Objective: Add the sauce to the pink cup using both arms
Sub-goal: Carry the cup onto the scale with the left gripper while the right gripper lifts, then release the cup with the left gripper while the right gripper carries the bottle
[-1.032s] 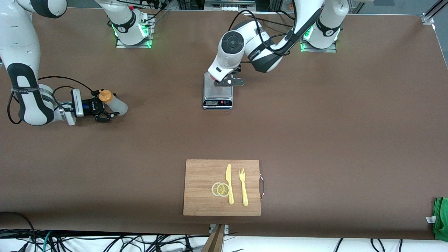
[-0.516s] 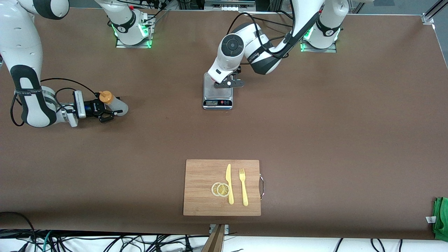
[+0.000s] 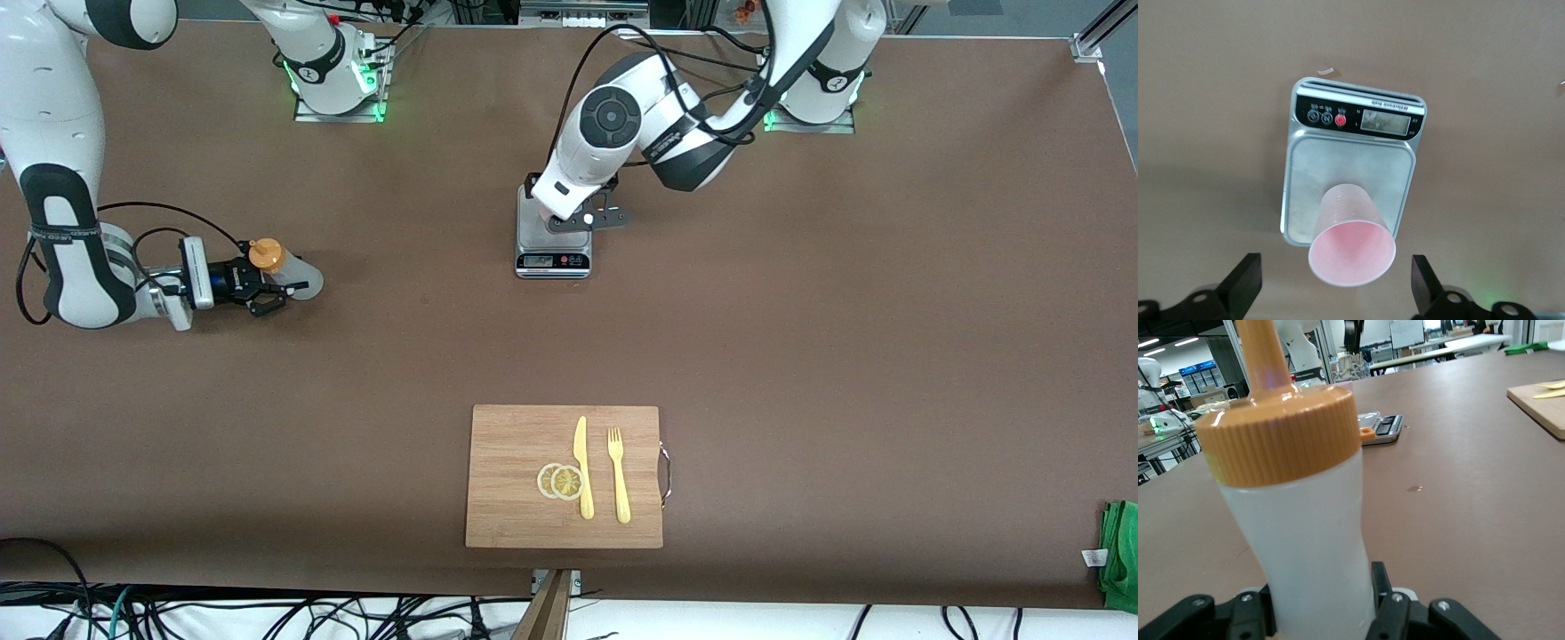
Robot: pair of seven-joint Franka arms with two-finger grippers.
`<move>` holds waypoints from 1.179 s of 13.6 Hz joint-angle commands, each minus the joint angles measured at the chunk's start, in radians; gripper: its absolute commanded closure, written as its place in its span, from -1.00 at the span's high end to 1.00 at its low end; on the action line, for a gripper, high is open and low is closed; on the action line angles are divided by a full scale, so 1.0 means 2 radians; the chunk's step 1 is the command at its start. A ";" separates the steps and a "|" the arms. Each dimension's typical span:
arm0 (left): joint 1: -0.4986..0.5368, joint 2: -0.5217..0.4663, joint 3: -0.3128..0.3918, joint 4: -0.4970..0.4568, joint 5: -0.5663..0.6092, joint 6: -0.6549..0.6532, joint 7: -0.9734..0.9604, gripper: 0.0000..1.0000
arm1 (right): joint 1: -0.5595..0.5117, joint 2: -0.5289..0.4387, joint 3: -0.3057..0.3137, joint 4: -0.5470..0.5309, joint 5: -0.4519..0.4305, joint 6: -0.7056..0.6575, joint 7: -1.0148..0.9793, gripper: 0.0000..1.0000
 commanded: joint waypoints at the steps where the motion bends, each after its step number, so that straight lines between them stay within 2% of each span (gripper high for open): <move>1: 0.013 -0.032 0.042 0.055 -0.017 -0.077 0.047 1.00 | 0.027 -0.044 -0.003 0.015 -0.003 -0.009 0.077 0.02; 3: 0.016 -0.045 0.097 0.082 -0.014 -0.118 0.095 1.00 | 0.057 -0.076 -0.003 0.035 -0.032 -0.003 0.140 0.03; 5: 0.031 -0.050 0.147 0.107 -0.010 -0.153 0.163 1.00 | 0.086 -0.103 -0.004 0.060 -0.080 0.005 0.209 0.03; 8: 0.057 -0.056 0.227 0.124 -0.008 -0.175 0.281 1.00 | 0.139 -0.115 -0.003 0.096 -0.153 0.010 0.285 0.03; 10: 0.077 -0.065 0.265 0.124 -0.008 -0.187 0.359 1.00 | 0.181 -0.119 -0.003 0.114 -0.208 0.011 0.322 0.06; 12: 0.089 -0.072 0.287 0.125 0.024 -0.190 0.386 1.00 | 0.214 -0.122 -0.002 0.130 -0.250 0.016 0.373 0.05; 14: 0.101 -0.083 0.288 0.127 0.065 -0.196 0.404 1.00 | 0.249 -0.122 0.005 0.140 -0.283 0.015 0.419 0.05; 16: 0.113 -0.086 0.288 0.136 0.074 -0.199 0.410 1.00 | 0.289 -0.122 0.012 0.153 -0.316 0.011 0.481 0.06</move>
